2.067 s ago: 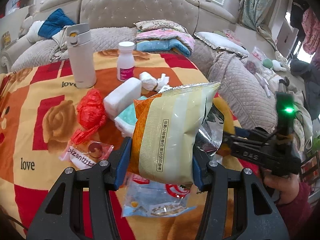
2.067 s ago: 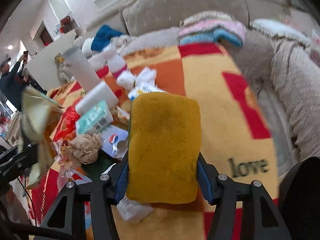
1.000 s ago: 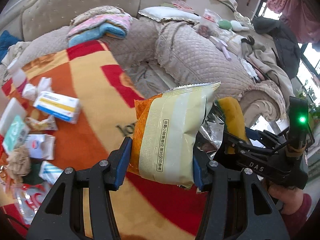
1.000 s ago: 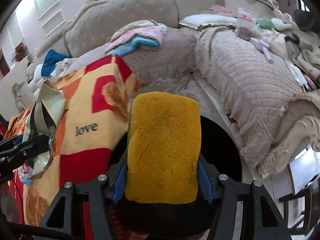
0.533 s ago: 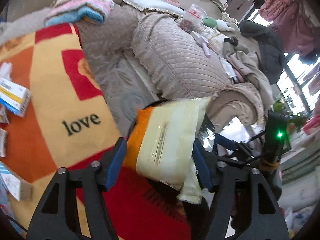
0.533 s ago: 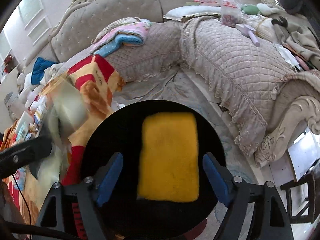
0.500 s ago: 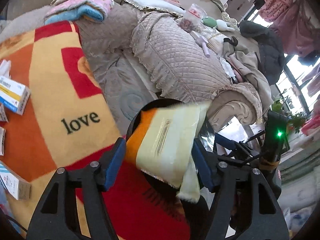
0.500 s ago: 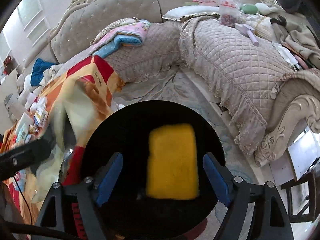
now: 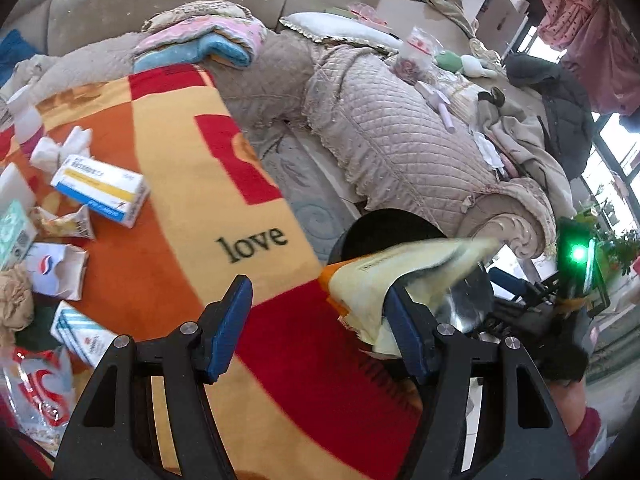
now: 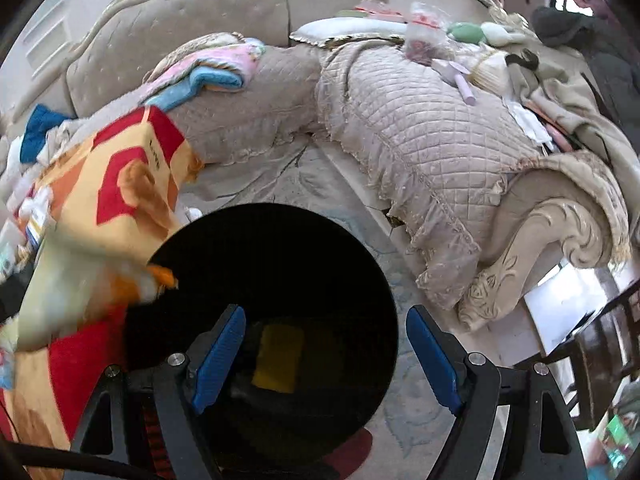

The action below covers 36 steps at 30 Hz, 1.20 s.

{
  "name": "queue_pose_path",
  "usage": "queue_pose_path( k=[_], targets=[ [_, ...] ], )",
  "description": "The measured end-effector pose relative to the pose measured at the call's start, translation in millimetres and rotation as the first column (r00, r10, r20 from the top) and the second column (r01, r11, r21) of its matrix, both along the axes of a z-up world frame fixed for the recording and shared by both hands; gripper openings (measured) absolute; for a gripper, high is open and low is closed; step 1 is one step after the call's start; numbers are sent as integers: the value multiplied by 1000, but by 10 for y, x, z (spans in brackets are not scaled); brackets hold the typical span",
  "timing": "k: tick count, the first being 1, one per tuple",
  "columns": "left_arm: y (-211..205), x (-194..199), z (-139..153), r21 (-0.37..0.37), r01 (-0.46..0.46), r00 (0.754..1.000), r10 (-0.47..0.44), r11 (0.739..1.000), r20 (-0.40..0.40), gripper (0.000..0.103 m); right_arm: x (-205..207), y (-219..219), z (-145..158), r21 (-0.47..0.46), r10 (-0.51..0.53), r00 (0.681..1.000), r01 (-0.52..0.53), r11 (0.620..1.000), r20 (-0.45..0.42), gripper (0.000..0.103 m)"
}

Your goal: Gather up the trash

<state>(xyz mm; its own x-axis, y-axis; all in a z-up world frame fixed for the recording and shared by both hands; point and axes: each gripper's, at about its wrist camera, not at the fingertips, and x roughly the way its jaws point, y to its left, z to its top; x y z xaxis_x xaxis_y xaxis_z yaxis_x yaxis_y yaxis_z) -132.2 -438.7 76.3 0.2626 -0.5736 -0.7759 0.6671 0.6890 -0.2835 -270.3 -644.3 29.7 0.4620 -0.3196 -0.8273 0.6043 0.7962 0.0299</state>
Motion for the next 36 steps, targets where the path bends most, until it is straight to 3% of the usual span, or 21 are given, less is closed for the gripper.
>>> queue_pose_path(
  k=[5,14,19,23,28,31,33,36],
  targets=[
    [126,37,-14,-19,-17,1000,17,1000,-22,66,-9,51,78,7,10,1000,-10,1000,15,80],
    [205,38,61,-80,4,997,-10,997,-80,66,44,394,248,57,117,986,-124,991,115,81],
    [279,76,122,-70,-16,998,12,997,-59,66,69,552,320,58,172,975,-182,982,142,81],
    [436,119,186,-49,-81,997,81,995,-18,66,152,788,376,93,253,949,-273,957,186,82],
    [656,181,208,-26,-130,991,131,991,21,66,443,1224,307,28,368,922,-373,927,121,84],
    [838,162,255,-15,-145,988,146,989,45,66,585,1302,138,-65,382,924,-383,921,-21,84],
    [1034,159,301,-16,-163,984,164,986,64,66,579,1150,39,-170,299,947,-315,934,-114,84],
    [1282,191,352,-22,-204,975,206,979,79,66,446,771,39,-199,156,981,-177,964,-117,84]
  ],
)
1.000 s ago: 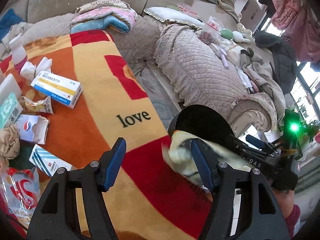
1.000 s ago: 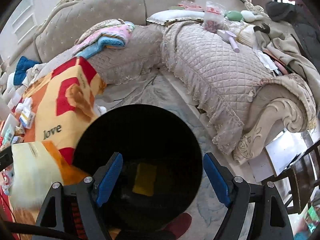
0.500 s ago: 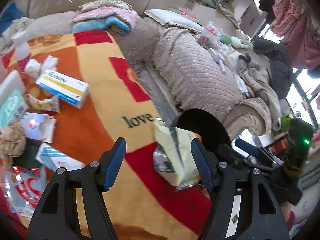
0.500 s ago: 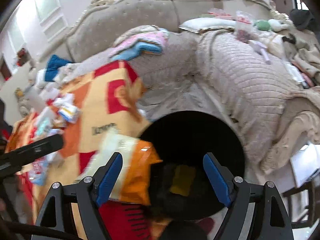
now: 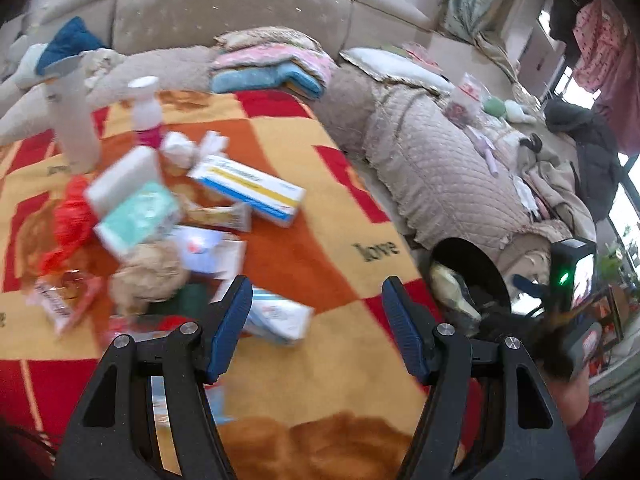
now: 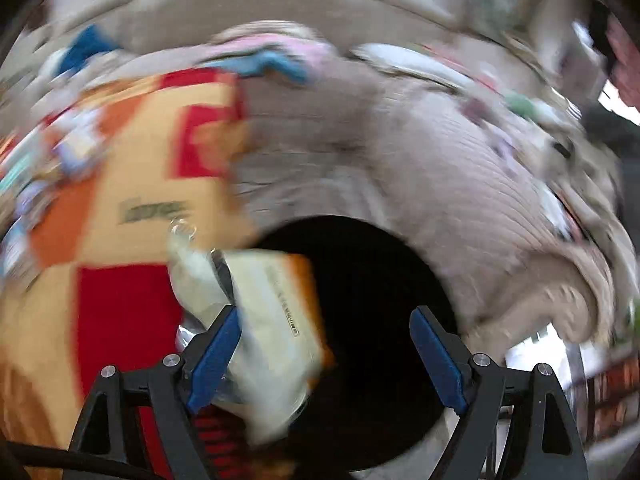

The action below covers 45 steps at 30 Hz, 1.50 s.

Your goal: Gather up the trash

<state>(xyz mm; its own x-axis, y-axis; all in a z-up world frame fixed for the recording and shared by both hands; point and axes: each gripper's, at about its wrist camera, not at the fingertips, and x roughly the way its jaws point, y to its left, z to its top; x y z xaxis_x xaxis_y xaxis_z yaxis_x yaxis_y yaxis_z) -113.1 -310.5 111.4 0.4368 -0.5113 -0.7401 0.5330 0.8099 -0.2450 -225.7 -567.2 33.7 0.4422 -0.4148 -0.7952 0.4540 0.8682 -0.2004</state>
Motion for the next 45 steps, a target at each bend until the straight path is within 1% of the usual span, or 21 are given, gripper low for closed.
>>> queue_pose_path(
  k=[1,3,6,9,12,15,19,20,23,25,28,31,33,35,38,39,42,43,45],
  targets=[
    [79,21,-2,1,-15,1000,15,1000,2,66,-61,-138,15,36,-36,999,35,999,15,84],
    [292,73,-32,4,-51,999,51,999,-1,66,-147,-294,46,95,-74,996,70,993,39,84],
    [605,157,-101,16,-110,994,110,994,-19,66,-240,-333,86,157,-75,994,62,986,76,84],
    [866,206,-182,24,-161,986,162,987,-40,66,-214,-192,88,246,-23,993,-6,969,113,84],
    [1055,209,-266,41,-183,981,185,982,-61,66,-111,12,108,315,35,988,-82,946,151,84],
    [1161,173,-358,41,-175,979,178,984,-95,66,3,292,102,349,90,981,-147,925,172,84],
    [1202,158,-469,-1,-132,979,130,991,-156,66,202,700,111,399,195,958,-266,877,210,84],
    [1202,157,-495,-9,-122,980,119,992,-162,66,255,797,102,404,217,954,-286,869,208,85],
    [1194,191,-571,-2,-111,979,109,994,-170,66,396,1077,101,406,290,934,-352,843,209,85],
    [1196,231,-618,4,-108,979,107,994,-175,66,479,1250,110,404,337,915,-401,823,221,85],
    [1197,294,-673,16,-108,978,109,994,-178,66,611,1452,105,389,396,891,-454,802,224,85],
    [1225,307,-678,22,-110,977,112,994,-181,66,772,1620,63,361,455,869,-496,790,197,85],
    [1282,287,-624,1,-110,981,109,994,-162,66,866,1708,27,342,489,856,-516,785,169,85],
    [1332,303,-613,2,-104,983,104,995,-149,66,932,1761,-7,331,517,842,-536,777,152,85],
    [1382,382,-674,16,-108,981,109,994,-160,66,1015,1817,-63,309,553,823,-564,766,131,85],
    [1390,408,-716,16,-107,978,109,994,-176,66,1038,1837,-81,298,564,816,-574,763,126,85],
    [1337,416,-769,23,-87,979,89,996,-182,66,1096,1875,-129,260,584,805,-588,766,103,85],
    [1311,412,-780,30,-79,981,83,996,-178,66,1112,1875,-141,251,586,804,-590,767,99,84],
    [1247,406,-814,41,-61,982,68,997,-177,66,1147,1872,-156,256,591,800,-595,762,102,73]
  ],
)
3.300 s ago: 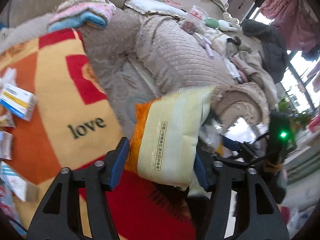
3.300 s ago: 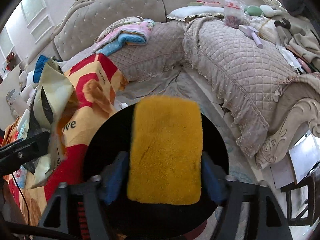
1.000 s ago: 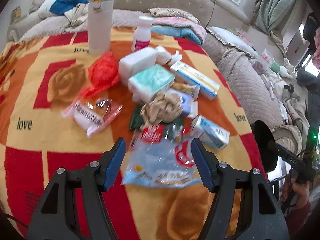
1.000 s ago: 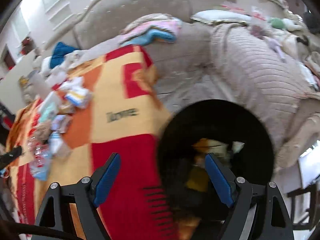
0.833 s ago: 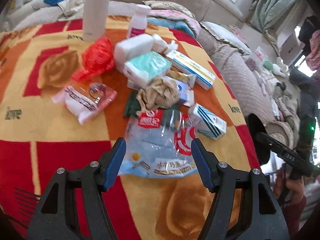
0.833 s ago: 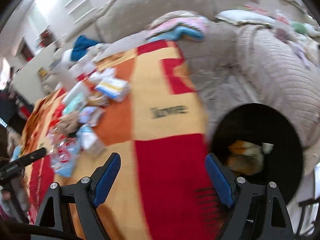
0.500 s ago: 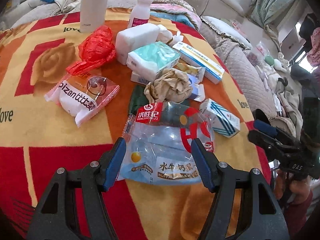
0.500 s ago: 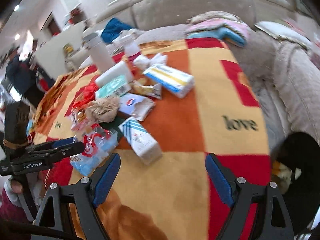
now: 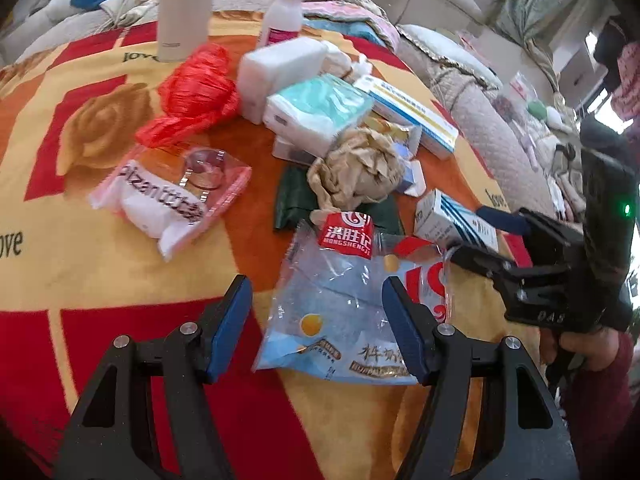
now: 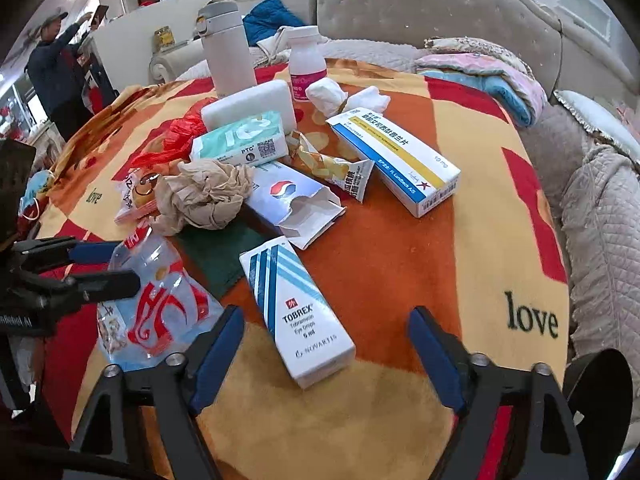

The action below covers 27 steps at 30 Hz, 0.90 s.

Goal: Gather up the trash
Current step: 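Grasp the white Tobrex box with the right tool while the left tool grasps the clear plastic bag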

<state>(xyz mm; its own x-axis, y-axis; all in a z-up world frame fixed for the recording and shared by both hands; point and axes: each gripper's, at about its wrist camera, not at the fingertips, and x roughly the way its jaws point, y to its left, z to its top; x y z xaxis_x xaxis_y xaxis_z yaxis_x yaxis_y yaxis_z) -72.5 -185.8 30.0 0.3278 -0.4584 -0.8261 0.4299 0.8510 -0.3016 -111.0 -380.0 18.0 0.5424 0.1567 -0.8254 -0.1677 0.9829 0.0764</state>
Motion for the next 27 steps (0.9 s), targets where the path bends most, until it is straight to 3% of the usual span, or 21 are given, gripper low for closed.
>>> queue_pose_path(
  k=[4,8,9,12,13,15,19,27],
  targets=[
    [-87,-35,-29,27,4,1000,-5,1000,17,66,60,23,-32,-1,13,1000,-13,1000,-2,64],
    [-133,-54,-31,43,9,999,-10,999,32,66,75,79,-30,-5,23,1000,-23,1000,12,43],
    [-141,-60,-32,48,9,999,-11,999,35,66,71,89,-30,-8,25,1000,-25,1000,15,42],
    [-175,-90,-29,66,21,999,-24,998,46,49,23,122,-15,-28,27,999,-26,999,35,37],
    [-186,-111,-30,76,22,998,-26,997,50,39,1,125,0,-30,26,999,-25,999,45,36],
    [-194,-148,-14,76,31,998,-35,997,53,34,-64,114,60,-29,22,997,-20,999,74,27],
    [-188,-226,76,43,47,997,-50,998,61,15,-203,11,179,2,-8,995,8,1000,101,27],
    [-226,-351,349,-18,63,993,-61,998,99,14,-478,-201,341,52,-63,989,56,997,136,27]
  ],
)
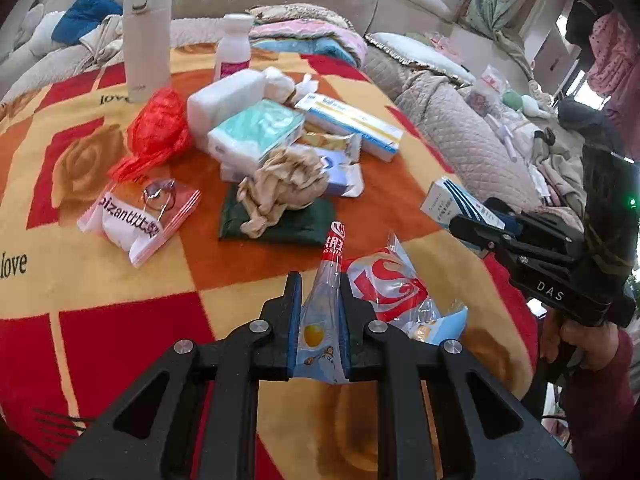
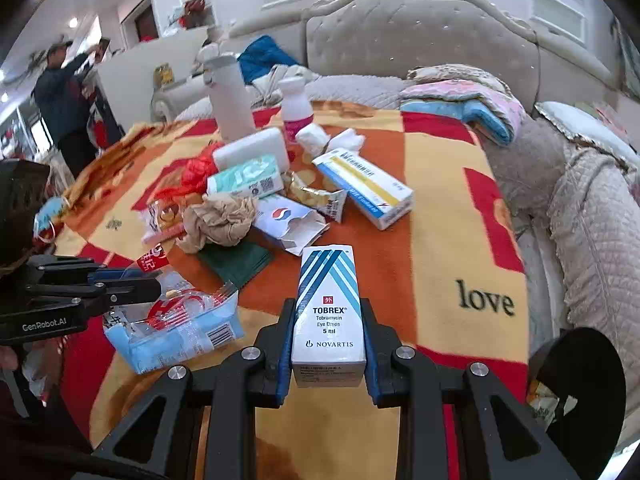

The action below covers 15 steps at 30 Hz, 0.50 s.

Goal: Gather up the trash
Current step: 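Grasp the white Tobrex box with the right tool while the left tool grasps the clear plastic bag, then carry the box and plastic bag to the black bin and open both tools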

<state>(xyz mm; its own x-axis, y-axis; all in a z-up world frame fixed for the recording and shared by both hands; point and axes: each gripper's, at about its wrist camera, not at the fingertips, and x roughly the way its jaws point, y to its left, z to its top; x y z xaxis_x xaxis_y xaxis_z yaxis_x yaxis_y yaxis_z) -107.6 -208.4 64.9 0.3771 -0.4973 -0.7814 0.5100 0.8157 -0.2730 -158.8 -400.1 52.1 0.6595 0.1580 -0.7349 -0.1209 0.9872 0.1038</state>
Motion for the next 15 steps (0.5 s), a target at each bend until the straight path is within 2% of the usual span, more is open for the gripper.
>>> queue_pose_path(
  k=[15],
  targets=[
    [-251,-126,185,-15,-5,999,6,1000,40,14,-354,-394,110,28,-90,995,89,996,37,27]
  ],
)
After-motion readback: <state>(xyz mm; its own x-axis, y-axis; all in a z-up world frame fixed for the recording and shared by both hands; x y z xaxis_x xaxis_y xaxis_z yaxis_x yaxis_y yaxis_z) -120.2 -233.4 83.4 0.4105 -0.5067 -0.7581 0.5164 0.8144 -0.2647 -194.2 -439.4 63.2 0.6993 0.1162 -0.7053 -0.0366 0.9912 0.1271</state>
